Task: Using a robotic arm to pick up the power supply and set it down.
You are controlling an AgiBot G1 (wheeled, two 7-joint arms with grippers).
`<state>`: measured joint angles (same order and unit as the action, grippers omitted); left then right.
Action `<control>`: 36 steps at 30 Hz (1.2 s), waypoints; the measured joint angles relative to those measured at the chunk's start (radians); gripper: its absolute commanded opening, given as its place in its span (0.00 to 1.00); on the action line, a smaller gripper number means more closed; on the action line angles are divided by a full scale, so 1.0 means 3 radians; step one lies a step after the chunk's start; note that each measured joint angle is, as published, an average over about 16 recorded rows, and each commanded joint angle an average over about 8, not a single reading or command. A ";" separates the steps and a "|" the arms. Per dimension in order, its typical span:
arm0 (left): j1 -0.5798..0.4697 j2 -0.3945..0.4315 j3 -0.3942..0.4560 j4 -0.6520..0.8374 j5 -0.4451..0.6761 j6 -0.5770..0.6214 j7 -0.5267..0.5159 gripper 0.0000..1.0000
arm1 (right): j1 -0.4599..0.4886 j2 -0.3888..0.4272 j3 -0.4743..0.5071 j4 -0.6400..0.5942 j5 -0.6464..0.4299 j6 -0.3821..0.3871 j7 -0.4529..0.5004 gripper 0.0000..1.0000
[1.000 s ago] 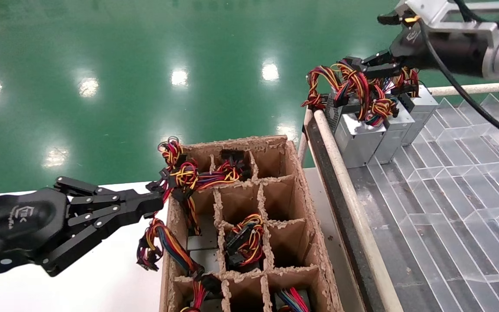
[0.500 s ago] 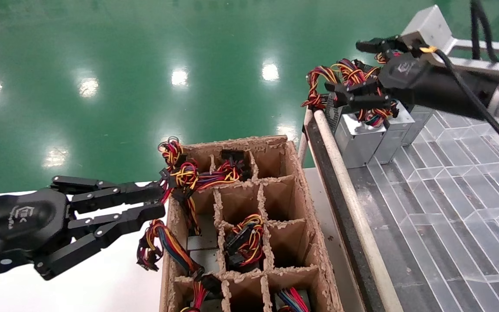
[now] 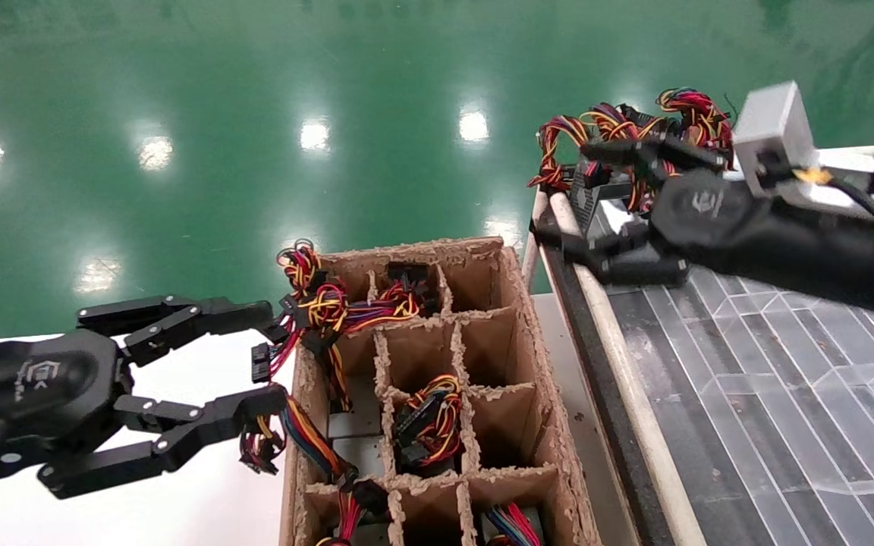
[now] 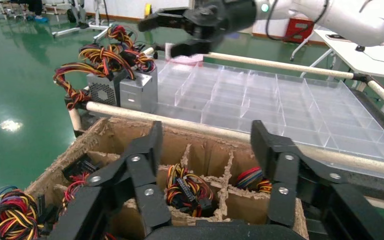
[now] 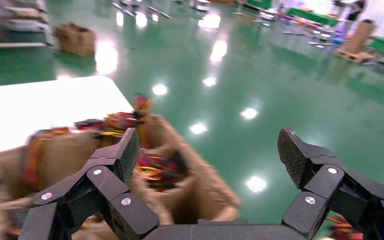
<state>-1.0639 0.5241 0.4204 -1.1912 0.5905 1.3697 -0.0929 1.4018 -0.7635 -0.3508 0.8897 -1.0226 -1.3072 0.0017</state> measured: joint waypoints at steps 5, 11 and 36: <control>0.0000 0.0000 0.0000 0.0000 0.0000 0.0000 0.0000 1.00 | -0.0286 0.0133 0.0062 0.0344 0.0255 -0.0165 0.0162 1.00; 0.0000 0.0000 0.0000 0.0000 0.0000 0.0000 0.0000 1.00 | -0.0628 0.0292 0.0137 0.0757 0.0561 -0.0362 0.0357 1.00; 0.0001 -0.0001 0.0000 0.0001 0.0000 -0.0001 0.0000 1.00 | -0.1139 0.0530 0.0252 0.1371 0.1020 -0.0655 0.0634 1.00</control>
<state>-1.0637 0.5239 0.4203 -1.1909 0.5904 1.3694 -0.0929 1.0601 -0.6044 -0.2753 1.3010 -0.7165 -1.5037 0.1919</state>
